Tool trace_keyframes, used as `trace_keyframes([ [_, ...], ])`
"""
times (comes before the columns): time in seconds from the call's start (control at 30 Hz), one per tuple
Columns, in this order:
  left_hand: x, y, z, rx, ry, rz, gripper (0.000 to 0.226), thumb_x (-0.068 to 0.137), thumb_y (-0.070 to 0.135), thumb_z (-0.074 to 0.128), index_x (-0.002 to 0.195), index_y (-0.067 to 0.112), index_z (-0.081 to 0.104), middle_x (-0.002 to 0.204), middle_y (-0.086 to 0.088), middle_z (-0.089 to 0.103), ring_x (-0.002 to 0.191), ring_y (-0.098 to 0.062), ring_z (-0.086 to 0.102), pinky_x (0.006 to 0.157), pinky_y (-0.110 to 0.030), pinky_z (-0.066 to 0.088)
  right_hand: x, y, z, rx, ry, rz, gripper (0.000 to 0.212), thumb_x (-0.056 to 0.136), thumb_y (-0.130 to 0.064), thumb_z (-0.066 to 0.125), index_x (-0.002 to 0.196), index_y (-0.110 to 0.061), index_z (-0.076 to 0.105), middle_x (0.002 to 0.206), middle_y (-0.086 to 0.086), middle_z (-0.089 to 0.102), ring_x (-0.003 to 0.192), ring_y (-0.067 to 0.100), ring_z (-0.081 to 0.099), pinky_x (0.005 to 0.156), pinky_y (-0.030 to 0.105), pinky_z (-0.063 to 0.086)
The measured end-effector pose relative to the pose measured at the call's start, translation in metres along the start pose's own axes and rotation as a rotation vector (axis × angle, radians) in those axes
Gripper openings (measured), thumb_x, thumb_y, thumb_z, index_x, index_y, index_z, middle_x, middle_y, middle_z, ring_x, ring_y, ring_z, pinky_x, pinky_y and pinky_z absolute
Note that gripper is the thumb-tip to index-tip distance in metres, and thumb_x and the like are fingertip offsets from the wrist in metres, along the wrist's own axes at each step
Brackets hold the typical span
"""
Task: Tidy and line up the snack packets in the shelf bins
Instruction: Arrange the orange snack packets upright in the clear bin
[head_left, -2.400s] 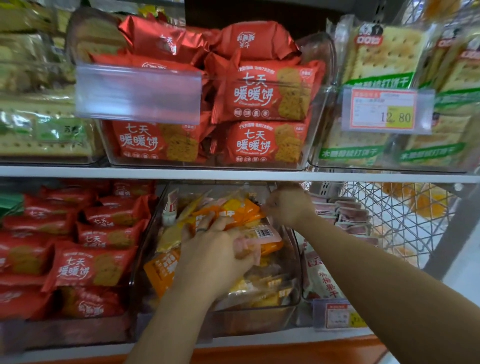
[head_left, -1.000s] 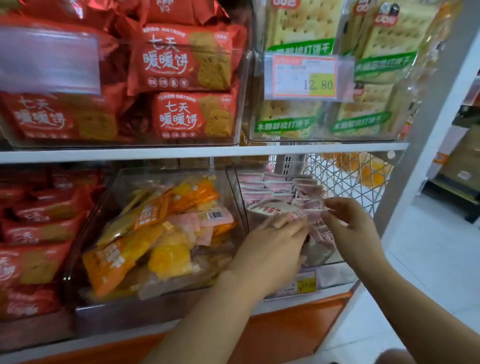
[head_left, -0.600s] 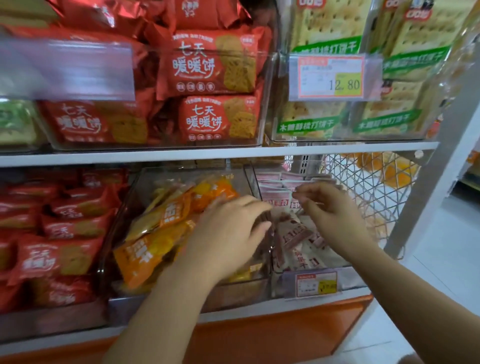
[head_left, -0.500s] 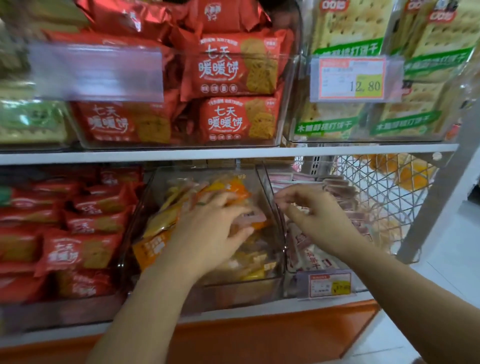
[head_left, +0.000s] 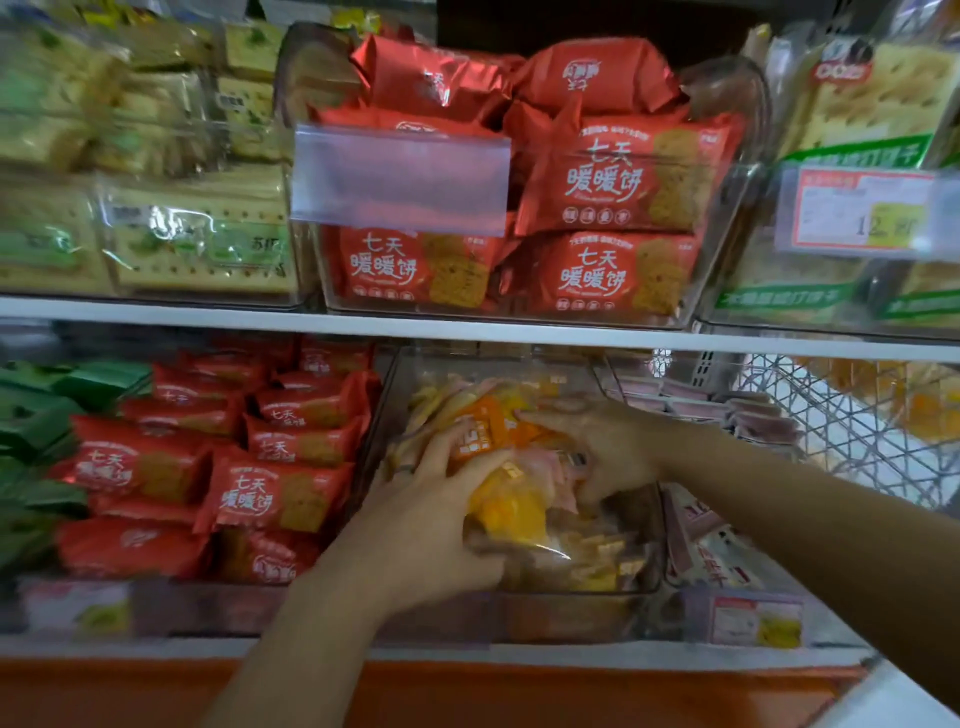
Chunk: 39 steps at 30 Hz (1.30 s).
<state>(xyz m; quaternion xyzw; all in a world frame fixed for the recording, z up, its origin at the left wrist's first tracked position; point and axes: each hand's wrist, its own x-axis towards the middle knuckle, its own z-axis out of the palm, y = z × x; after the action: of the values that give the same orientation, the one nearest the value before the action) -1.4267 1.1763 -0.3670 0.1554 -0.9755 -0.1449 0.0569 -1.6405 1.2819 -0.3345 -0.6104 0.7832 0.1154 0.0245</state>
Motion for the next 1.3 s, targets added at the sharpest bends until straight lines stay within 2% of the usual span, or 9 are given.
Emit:
trace_keyframes([
  [0.13,0.006,-0.017,-0.003,-0.134,0.279,0.04,0.066,0.09,0.027,0.053,0.136,0.061,0.021,0.148,0.015,0.027,0.128,-0.016,0.041,0.096,-0.034,0.046,-0.001,0.006,0.004,0.038,0.044,-0.031,0.098,0.07,-0.044,0.072,0.149,-0.035,0.014,0.156,0.001,0.019,0.14,0.021,0.025,0.112,0.028,0.025],
  [0.3,0.023,-0.021,-0.005,-0.155,0.538,-0.035,0.065,0.094,0.011,0.047,0.146,0.042,0.025,0.126,-0.006,0.054,0.093,-0.027,0.062,0.072,-0.041,0.053,-0.012,0.013,0.015,0.164,0.178,-0.052,0.075,0.075,-0.059,0.056,0.143,-0.036,0.033,0.15,0.002,0.035,0.137,0.018,0.034,0.112,0.031,0.029],
  [0.43,0.03,-0.029,-0.013,-0.169,0.566,-0.099,0.067,0.094,0.015,0.052,0.147,0.041,0.021,0.123,-0.007,0.058,0.097,-0.026,0.062,0.078,-0.044,0.053,-0.019,0.011,0.008,0.118,0.134,-0.053,0.071,0.081,-0.053,0.06,0.143,-0.031,0.034,0.151,0.0,0.033,0.138,0.016,0.029,0.111,0.024,0.02],
  [0.57,0.03,-0.041,-0.015,-0.259,0.547,-0.099,0.07,0.094,0.018,0.054,0.147,0.043,0.016,0.132,-0.001,0.055,0.112,-0.023,0.058,0.092,-0.045,0.048,-0.027,-0.01,-0.024,0.358,0.188,-0.074,0.075,0.074,-0.06,0.06,0.14,-0.029,0.041,0.149,-0.004,0.035,0.137,0.013,0.031,0.106,0.016,0.021],
  [0.63,0.029,-0.044,-0.014,-0.386,0.492,-0.076,0.07,0.095,0.017,0.052,0.147,0.045,0.015,0.141,0.003,0.047,0.121,-0.017,0.052,0.096,-0.034,0.044,-0.022,-0.035,-0.031,0.373,0.174,-0.143,0.077,0.076,-0.062,0.062,0.143,-0.037,0.032,0.155,-0.005,0.023,0.142,0.015,0.019,0.115,0.028,0.014],
  [0.73,0.025,-0.04,-0.014,-0.465,0.398,-0.015,0.077,0.097,0.01,0.047,0.143,0.054,0.004,0.15,0.01,0.032,0.128,-0.002,0.037,0.096,-0.021,0.035,-0.009,-0.07,-0.024,0.232,-0.065,-0.184,0.089,0.068,-0.074,0.058,0.143,-0.047,0.019,0.158,-0.009,-0.002,0.145,0.016,-0.007,0.116,0.051,0.002],
  [1.03,0.018,-0.04,-0.013,-0.393,0.382,-0.001,0.077,0.097,0.01,0.046,0.141,0.058,0.004,0.14,0.016,0.037,0.113,0.005,0.036,0.091,-0.017,0.035,-0.019,-0.025,-0.001,0.217,-0.063,-0.135,0.083,0.075,-0.057,0.066,0.144,-0.043,0.022,0.158,-0.012,0.001,0.144,0.011,0.007,0.117,0.032,0.014],
  [1.2,0.022,-0.046,-0.006,-0.299,0.501,0.014,0.044,0.094,0.006,0.051,0.13,0.031,0.055,0.138,0.004,0.049,0.121,-0.015,0.052,0.093,-0.02,0.039,-0.024,-0.011,0.01,0.154,-0.093,-0.127,0.086,0.069,-0.061,0.055,0.14,-0.054,0.007,0.157,-0.014,-0.005,0.145,0.009,-0.002,0.117,0.033,0.005],
  [1.3,0.023,-0.047,-0.008,-0.268,0.479,0.001,0.029,0.094,0.01,0.054,0.117,0.021,0.066,0.137,0.003,0.049,0.12,-0.015,0.052,0.093,-0.017,0.036,-0.027,-0.012,0.001,0.204,-0.157,-0.087,0.086,0.066,-0.075,0.052,0.14,-0.055,0.012,0.156,-0.017,-0.001,0.144,0.006,-0.004,0.116,0.035,0.001],
])
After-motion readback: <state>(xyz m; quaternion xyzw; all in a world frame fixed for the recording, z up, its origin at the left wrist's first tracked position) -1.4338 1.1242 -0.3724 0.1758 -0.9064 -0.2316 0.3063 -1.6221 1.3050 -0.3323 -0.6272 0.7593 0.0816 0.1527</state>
